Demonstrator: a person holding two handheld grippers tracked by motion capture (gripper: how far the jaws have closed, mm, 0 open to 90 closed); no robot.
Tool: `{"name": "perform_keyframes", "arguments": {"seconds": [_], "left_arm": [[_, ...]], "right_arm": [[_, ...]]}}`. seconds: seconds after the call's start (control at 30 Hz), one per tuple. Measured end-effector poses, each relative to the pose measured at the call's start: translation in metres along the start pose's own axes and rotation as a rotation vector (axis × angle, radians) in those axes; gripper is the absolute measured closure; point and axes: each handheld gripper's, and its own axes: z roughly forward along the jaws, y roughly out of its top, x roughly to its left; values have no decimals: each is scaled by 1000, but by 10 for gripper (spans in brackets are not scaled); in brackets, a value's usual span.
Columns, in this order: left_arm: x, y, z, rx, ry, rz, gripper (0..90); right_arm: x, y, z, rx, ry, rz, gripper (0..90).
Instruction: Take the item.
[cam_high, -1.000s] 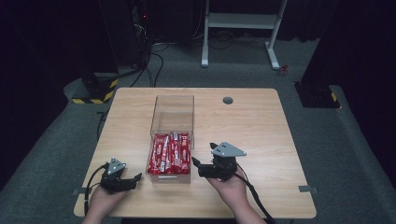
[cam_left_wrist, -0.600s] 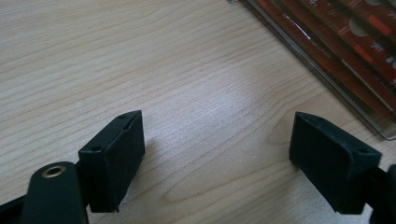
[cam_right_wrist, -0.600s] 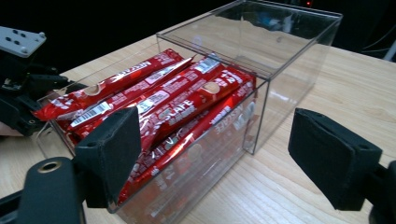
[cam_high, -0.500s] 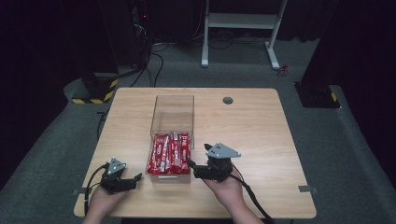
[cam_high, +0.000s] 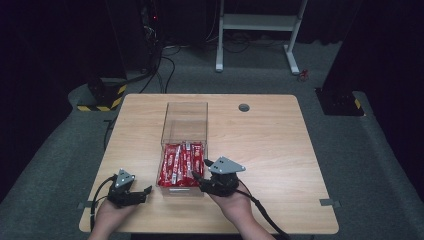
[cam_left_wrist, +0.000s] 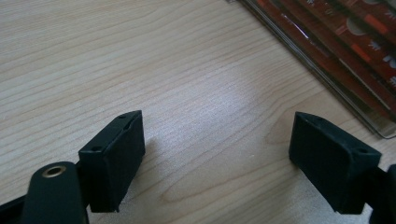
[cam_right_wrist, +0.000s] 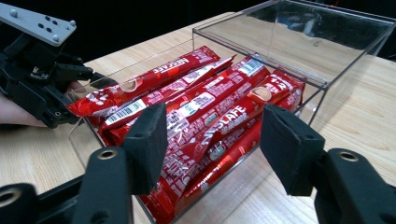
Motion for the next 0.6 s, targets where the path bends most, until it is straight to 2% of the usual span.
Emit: {"name": "perform_keyframes", "arguments": {"seconds": [0.13,0.33,0.43,0.57,0.6], "left_arm": [[0,0,0,0,1,0,188],[0,0,0,1,2,1,189],[0,0,-1,1,2,2,189],[0,-1,-1,0,9,5,191],[0,-1,-1,0,9,5,192]], "right_arm": [[1,0,2,1,-1,-5,443],[-3,-6,2,12,2,20,439],[-3,-6,1,3,1,11,445],[1,-5,4,-2,7,9,487],[2,-6,7,6,4,7,524]]}}
